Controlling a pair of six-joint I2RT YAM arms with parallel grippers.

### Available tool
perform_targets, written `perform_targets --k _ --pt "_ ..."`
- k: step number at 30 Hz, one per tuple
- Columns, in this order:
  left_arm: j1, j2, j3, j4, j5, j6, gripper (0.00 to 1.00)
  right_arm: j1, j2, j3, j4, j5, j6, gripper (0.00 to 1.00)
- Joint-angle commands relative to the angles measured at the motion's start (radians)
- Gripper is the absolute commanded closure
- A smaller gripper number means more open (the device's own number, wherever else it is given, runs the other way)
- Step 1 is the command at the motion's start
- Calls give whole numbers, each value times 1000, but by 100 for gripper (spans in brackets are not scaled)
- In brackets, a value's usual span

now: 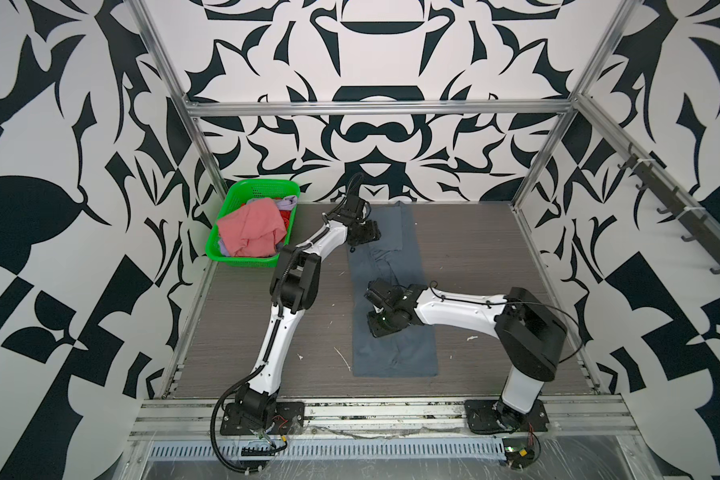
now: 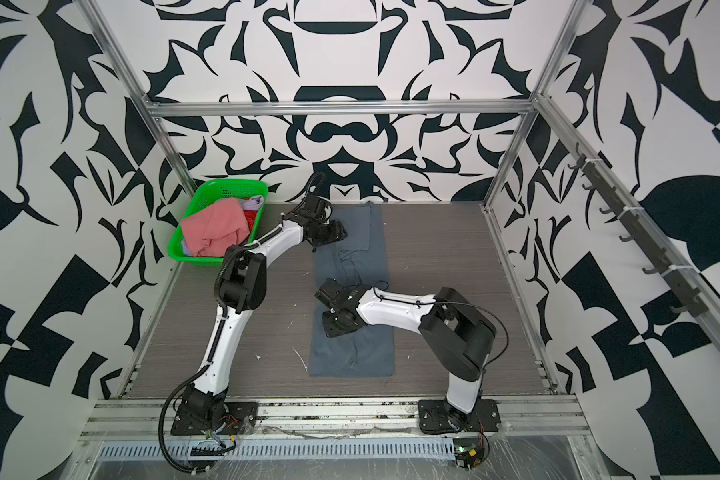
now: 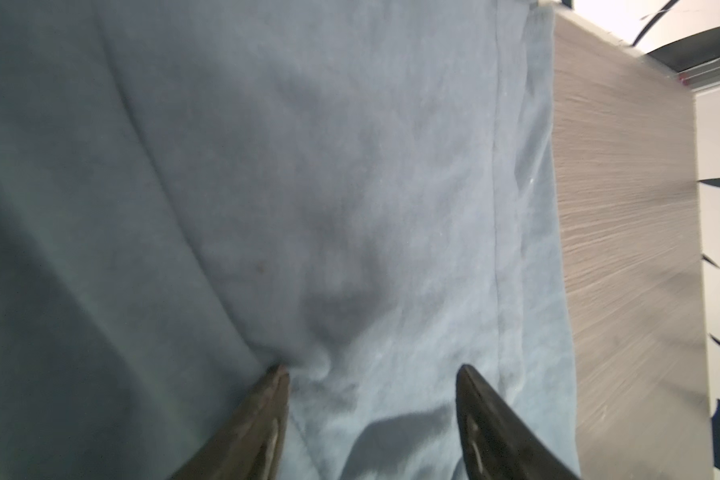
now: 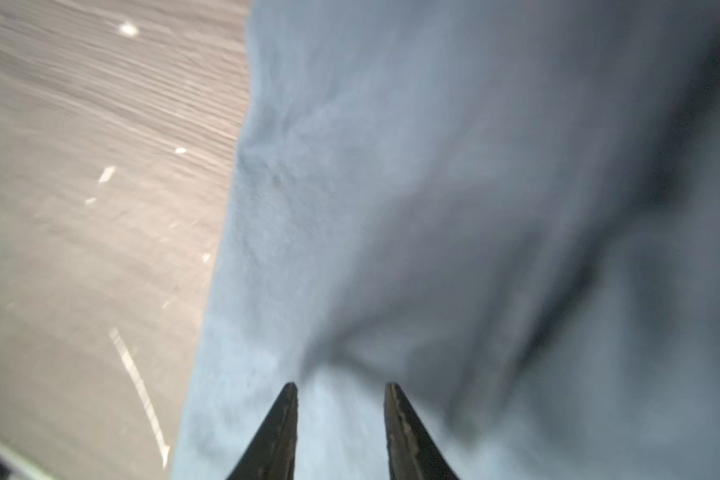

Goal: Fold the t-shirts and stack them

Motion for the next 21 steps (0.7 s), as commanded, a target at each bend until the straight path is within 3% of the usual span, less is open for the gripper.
perform_targets --k 1,5,11,15,21 --pt "6 -165 -104 11 53 52 33 -3 -165 -17 -23 31 -43 60" --pt "-6 -381 -368 82 82 -1 33 -14 -309 -66 -50 87 46 59" --pt "-58 -696 -769 4 48 -134 35 -68 -422 -183 -140 108 187 58" --pt "-174 -887 -1014 -47 -12 -257 37 -127 -538 -302 -161 78 242 54" --pt "-406 -1085 -1226 -121 -107 -485 37 -163 -713 -423 -220 40 285 47"
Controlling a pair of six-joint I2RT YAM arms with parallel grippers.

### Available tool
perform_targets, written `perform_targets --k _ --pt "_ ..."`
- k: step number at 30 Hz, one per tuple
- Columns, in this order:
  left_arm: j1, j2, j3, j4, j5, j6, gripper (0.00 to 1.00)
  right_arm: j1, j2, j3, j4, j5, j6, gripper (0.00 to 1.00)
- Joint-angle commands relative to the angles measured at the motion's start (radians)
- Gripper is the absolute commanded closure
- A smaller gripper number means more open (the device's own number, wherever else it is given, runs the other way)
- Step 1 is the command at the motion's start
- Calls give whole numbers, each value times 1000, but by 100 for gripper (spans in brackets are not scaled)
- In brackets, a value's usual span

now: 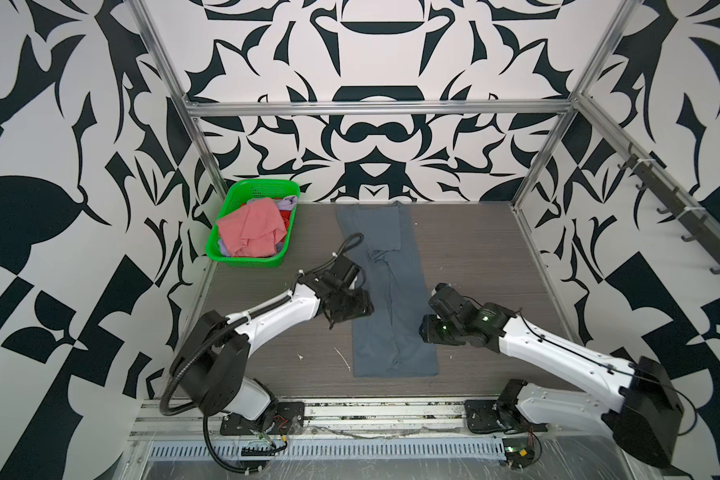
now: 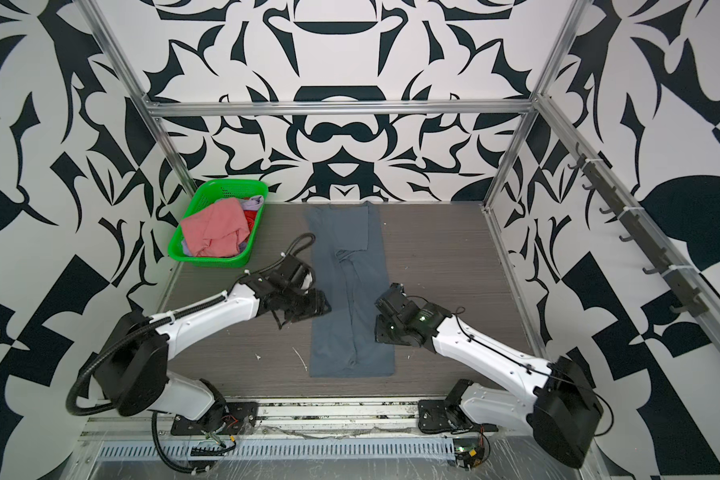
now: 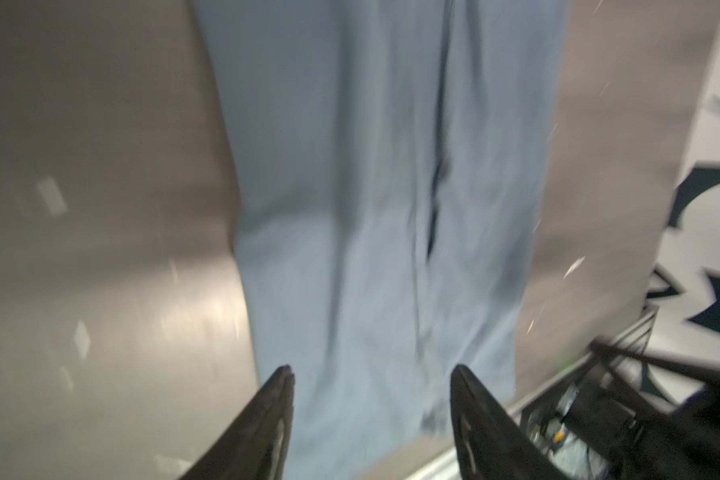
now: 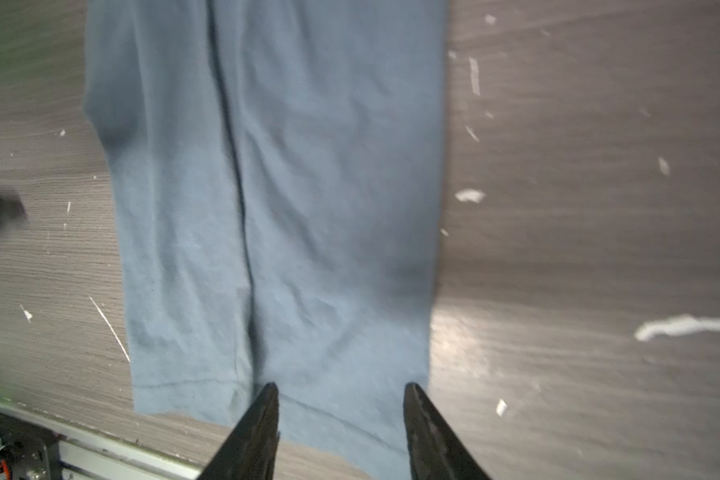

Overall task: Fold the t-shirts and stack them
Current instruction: 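Grasp the strip's near end with both grippers side by side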

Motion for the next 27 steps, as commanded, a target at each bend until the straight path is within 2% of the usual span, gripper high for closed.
perform_targets --k 1,6,12,16,21,24,27 --pt "-98 -79 -70 -76 -75 -191 37 -9 -67 -31 -49 -29 49 47" --pt "-271 -62 -138 -93 -97 -334 39 -11 -69 -114 -26 -102 72 47" --pt "-376 -17 -168 -94 -99 -398 40 -11 -73 -202 22 -125 104 46" --pt "-390 -28 -198 -92 -112 -428 41 -10 -70 -241 56 -115 119 46" --pt "-391 -130 -248 -79 -169 -451 41 -10 -48 -279 129 -122 139 46" --pt "-385 -218 -303 1 -187 -472 39 -9 -45 -288 158 -124 144 46" --pt "-359 -248 -366 100 -166 -493 38 -10 -50 -293 171 -111 152 46"
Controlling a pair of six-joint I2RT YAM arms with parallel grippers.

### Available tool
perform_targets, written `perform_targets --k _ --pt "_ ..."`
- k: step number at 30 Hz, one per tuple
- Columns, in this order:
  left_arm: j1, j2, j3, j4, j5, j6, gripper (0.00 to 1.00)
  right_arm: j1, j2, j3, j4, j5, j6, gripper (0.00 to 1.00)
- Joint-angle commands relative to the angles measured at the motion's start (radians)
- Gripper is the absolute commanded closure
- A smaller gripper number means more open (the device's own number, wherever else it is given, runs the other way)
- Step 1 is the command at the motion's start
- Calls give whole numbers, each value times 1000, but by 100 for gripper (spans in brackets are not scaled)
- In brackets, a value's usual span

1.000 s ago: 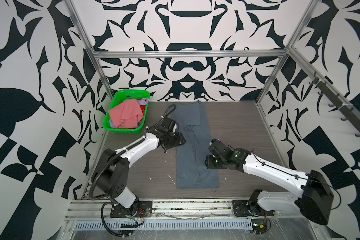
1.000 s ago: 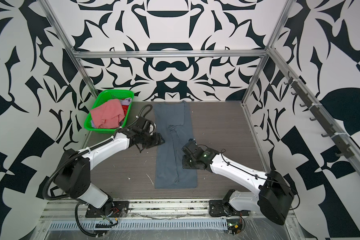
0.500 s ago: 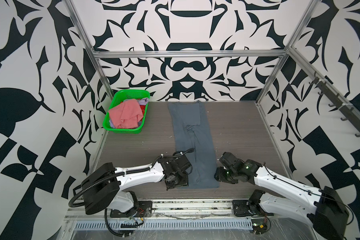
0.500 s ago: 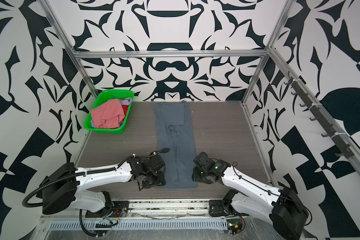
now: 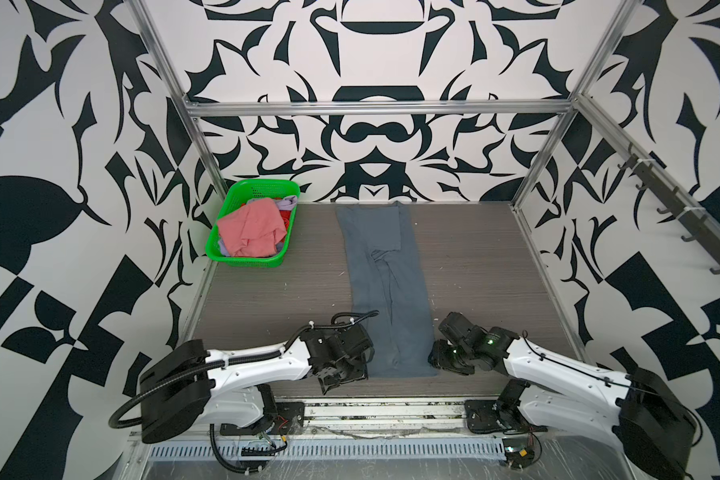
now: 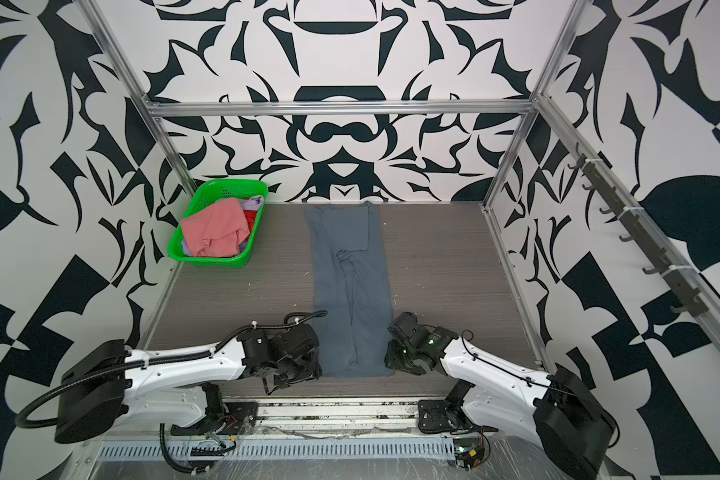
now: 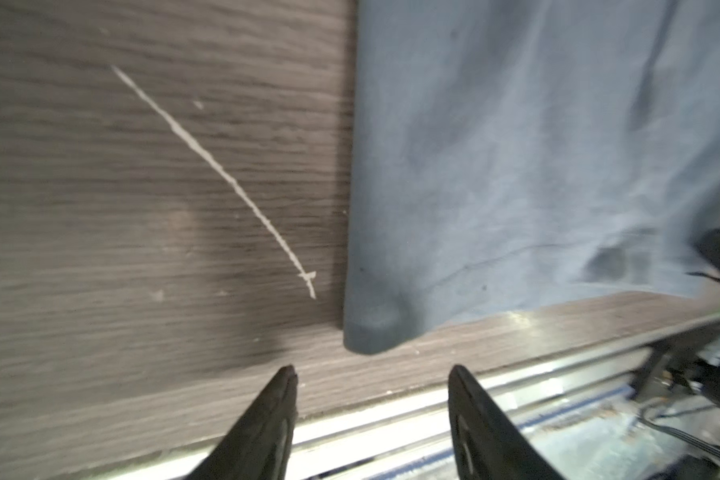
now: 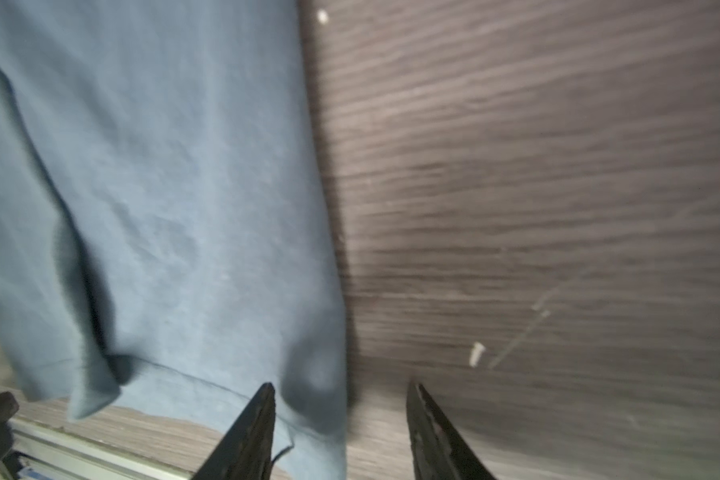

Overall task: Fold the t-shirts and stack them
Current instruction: 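Grasp the strip's near end with both grippers side by side, then lift the near end with both grippers and fold it toward the far end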

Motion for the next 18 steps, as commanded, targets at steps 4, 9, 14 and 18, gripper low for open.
perform_targets --k 4,9,14,18 --pt "41 -11 -90 153 3 -58 45 -3 6 -20 57 6 33 48" --pt "42 18 -120 209 -1 -70 61 -2 27 -33 76 -6 42 59" --pt "42 89 -108 270 26 -56 85 9 31 -42 101 -19 45 77" --pt "31 73 -98 244 38 -62 100 58 -6 -22 77 4 62 91"
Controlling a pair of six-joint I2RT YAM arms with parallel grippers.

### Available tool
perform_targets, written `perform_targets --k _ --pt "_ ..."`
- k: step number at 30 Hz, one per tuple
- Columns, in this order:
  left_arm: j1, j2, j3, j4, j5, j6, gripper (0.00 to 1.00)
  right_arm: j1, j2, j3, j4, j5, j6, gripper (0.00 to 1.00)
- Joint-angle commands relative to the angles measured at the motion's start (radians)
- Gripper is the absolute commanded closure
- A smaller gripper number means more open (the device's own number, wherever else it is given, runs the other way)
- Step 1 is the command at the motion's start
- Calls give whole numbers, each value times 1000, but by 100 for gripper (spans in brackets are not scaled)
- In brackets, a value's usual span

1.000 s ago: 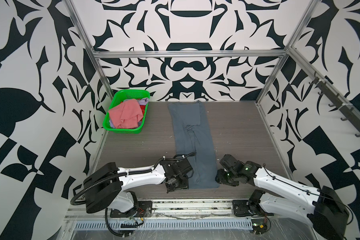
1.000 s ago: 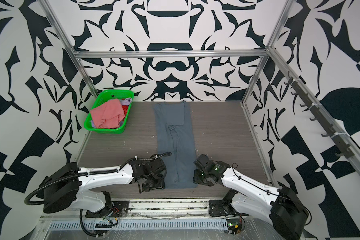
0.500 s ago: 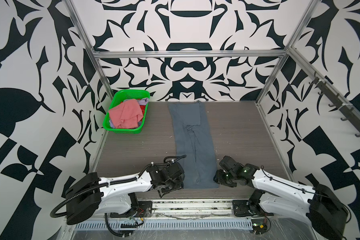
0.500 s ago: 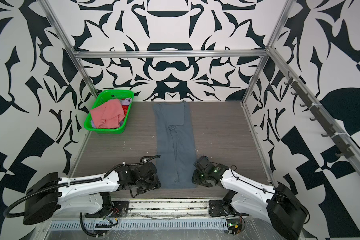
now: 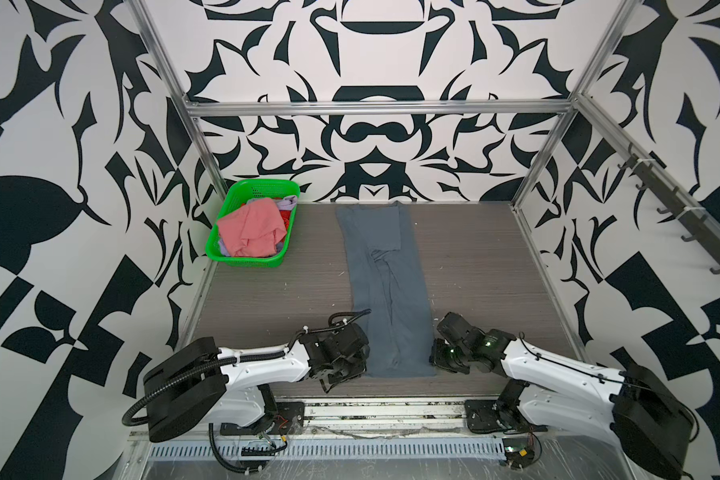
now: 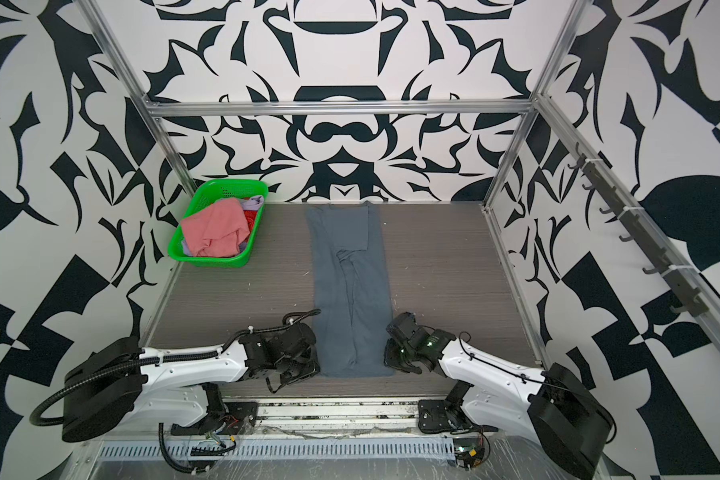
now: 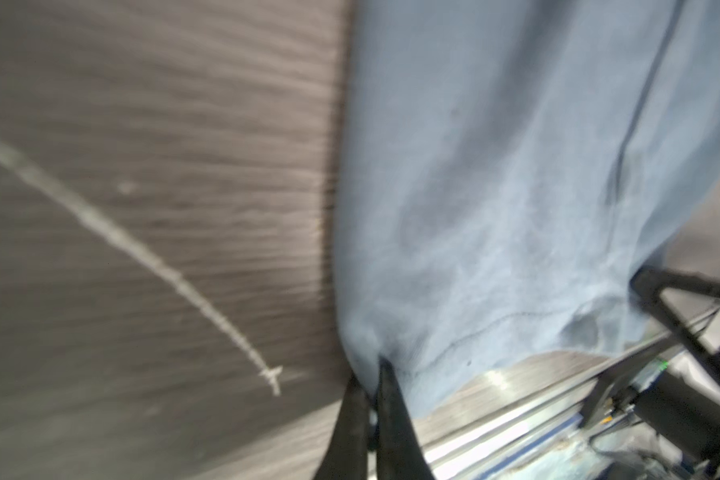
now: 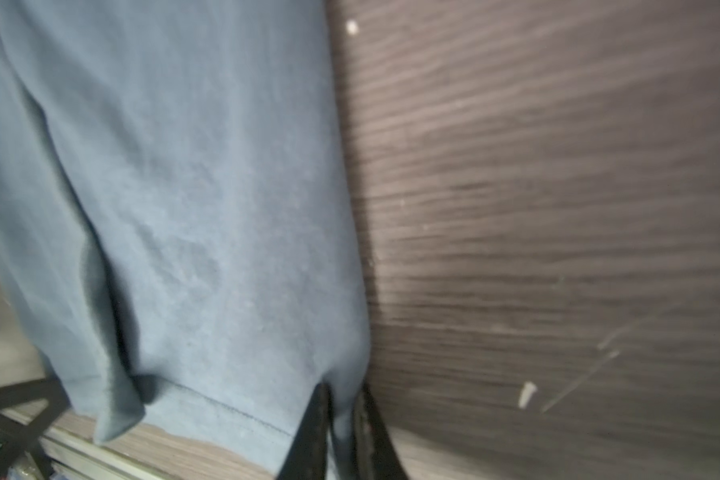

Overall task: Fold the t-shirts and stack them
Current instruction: 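Lift the near end with both grippers and fold it toward the far end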

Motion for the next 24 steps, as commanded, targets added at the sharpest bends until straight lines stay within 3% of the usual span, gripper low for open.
perform_targets --k 1,5,9,15,19,24 --pt "-15 -4 -4 -33 6 -30 100 54 -40 19 -37 28 35 94" --pt "-54 -134 15 -123 2 -55 100 166 -132 82 -127 117 94 100" --pt "-34 -244 94 -225 -56 5 100 181 -173 161 -131 193 67 100" --pt "264 -255 196 -213 49 219 100 142 -9 347 23 377 -49 100" --pt "431 -148 291 -127 128 356 100 9 157 464 139 333 -126 100" --pt "542 89 462 -88 159 498 100 -153 336 576 227 237 -183 100"
